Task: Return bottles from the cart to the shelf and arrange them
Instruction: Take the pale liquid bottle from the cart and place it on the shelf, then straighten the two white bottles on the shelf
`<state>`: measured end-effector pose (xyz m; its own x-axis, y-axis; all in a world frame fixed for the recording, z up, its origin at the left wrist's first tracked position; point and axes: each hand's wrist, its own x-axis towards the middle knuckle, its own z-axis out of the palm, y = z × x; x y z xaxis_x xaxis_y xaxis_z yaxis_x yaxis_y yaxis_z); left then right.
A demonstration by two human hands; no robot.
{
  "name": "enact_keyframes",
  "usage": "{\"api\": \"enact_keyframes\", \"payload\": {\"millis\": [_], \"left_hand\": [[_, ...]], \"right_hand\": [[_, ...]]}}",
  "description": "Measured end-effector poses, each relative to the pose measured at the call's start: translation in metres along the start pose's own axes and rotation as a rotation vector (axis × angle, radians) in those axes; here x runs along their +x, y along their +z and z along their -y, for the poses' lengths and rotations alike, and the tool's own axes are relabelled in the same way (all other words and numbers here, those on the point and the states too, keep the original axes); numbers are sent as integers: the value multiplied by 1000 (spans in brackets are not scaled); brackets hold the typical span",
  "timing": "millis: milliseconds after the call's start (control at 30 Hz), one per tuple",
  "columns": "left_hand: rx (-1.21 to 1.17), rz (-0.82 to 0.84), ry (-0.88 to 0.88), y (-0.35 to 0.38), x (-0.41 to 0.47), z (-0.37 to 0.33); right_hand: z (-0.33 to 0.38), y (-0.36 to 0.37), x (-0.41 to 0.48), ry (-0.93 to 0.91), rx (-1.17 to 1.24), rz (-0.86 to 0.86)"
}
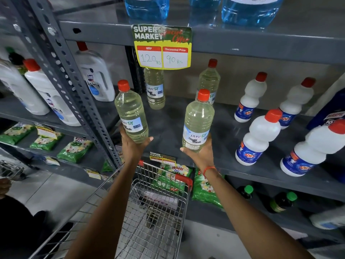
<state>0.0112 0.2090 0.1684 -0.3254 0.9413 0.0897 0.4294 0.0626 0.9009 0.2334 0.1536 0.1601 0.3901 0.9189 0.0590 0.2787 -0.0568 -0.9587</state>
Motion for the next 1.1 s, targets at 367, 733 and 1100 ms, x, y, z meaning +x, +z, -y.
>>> {"api": "enact_keyframes", "payload": {"millis": [367, 733, 1100], "left_hand": [[-86, 171, 496, 90, -194, -90], [-106, 293, 135, 230, -241, -122], [-43, 176, 157, 243, -225, -119]], "right_hand": [[7, -85, -74, -376, -132, -293], [-83, -259, -58, -19, -116, -519], [-99, -278, -28, 46, -95, -327]]}}
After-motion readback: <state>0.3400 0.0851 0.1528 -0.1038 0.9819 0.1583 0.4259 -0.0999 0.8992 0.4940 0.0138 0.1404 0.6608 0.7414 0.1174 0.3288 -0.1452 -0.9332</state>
